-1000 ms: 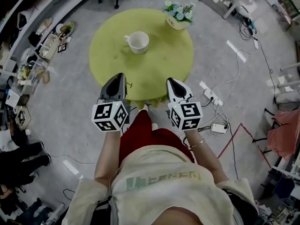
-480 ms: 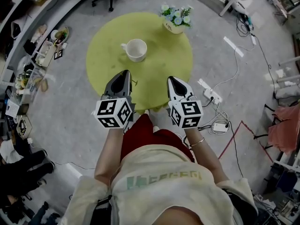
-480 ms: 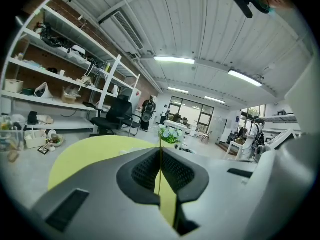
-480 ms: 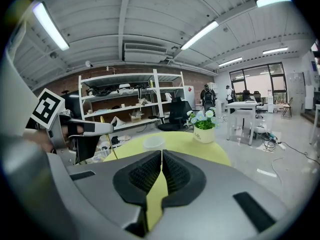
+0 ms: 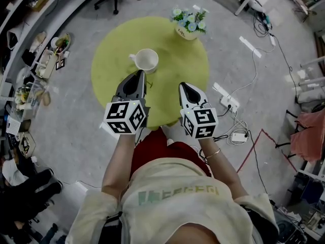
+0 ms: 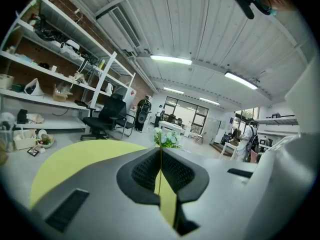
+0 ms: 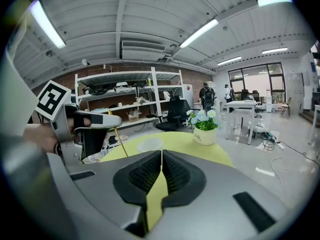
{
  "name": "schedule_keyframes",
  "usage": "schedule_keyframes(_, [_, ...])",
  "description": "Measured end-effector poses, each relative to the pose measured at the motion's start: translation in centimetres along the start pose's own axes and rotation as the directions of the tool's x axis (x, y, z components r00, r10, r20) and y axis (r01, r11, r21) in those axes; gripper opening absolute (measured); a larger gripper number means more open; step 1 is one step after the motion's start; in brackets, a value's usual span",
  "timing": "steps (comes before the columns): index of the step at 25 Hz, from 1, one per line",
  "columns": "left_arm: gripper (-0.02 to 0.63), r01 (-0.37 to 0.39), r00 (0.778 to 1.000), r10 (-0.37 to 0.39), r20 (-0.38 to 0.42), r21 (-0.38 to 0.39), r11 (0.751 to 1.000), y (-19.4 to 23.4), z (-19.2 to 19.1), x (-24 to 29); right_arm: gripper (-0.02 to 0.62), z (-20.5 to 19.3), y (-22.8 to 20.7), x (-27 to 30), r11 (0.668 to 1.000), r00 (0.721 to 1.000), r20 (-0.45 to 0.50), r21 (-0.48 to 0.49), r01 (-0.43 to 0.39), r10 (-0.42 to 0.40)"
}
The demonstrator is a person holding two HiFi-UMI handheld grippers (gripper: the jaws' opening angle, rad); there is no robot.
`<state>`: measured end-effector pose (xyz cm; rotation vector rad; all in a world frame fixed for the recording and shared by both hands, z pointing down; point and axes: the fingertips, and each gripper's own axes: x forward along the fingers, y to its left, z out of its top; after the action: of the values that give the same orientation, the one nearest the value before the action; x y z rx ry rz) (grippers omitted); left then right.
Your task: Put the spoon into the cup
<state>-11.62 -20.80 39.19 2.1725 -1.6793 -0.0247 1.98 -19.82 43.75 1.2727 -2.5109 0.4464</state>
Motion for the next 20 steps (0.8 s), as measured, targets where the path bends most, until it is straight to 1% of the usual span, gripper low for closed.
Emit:
schedule_keyframes(9, [0.025,0.051,0.999,-0.051,0.016,-0.011,0.999,0.3,2.6,3.6,0.037,1.0,-0.6,2.4,1.0,1.0,-0.012,-0.002,0.016,-0.016])
schedule_keyframes(16, [0.025,0.062,0.998,-0.061,0.031,-0.016,0.998,1.1,4.1,6.0,0.037,1.9,-1.6,4.2,1.0,0.999,-0.018,0.002,0.028,-0.028])
schedule_keyframes(20, [0.025,0.057,0.998,-0.055,0.038,-0.042,0.998,2.3,4.5,7.2,0.037,2.0,-1.8,5.4,1.0,0.999,-0.03,0.0,0.027,-0.027])
